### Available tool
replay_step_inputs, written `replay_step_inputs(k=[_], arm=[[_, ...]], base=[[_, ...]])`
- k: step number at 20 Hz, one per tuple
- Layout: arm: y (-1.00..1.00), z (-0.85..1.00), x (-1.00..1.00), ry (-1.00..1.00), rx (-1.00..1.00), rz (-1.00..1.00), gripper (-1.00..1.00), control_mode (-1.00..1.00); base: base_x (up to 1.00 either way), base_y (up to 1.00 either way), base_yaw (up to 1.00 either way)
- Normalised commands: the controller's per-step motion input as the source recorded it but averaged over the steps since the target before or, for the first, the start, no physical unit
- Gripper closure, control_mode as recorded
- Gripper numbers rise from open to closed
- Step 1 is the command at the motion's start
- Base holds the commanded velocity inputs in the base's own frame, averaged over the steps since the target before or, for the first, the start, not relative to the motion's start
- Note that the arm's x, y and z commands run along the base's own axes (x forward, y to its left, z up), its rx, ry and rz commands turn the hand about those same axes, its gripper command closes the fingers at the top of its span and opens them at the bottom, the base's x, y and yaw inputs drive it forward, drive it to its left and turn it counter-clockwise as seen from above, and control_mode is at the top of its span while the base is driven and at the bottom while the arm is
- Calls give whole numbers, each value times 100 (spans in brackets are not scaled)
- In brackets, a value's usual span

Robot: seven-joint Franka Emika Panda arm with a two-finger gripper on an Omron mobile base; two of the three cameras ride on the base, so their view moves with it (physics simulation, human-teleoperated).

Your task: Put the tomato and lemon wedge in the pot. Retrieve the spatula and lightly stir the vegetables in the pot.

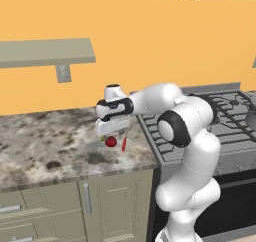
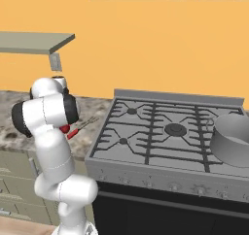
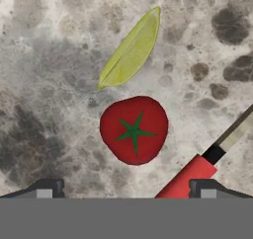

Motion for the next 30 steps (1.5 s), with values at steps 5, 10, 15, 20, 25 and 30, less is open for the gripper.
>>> replay_step_inputs(k=[5, 10, 15, 20, 25, 30], arm=[[6, -47, 9, -5, 0, 0, -100, -100], [4, -12, 13, -2, -1, 0, -100, -100], [0, -31, 0, 0, 0, 0, -100, -100], [0, -7, 0, 0, 0, 0, -100, -100], [0, 0, -2, 0, 0, 0, 100, -100], [-16, 45, -87, -24, 3, -1, 100, -100]], base=[[0, 0, 0], [0, 0, 0], [0, 0, 0], [0, 0, 0], [0, 0, 0], [0, 0, 0]])
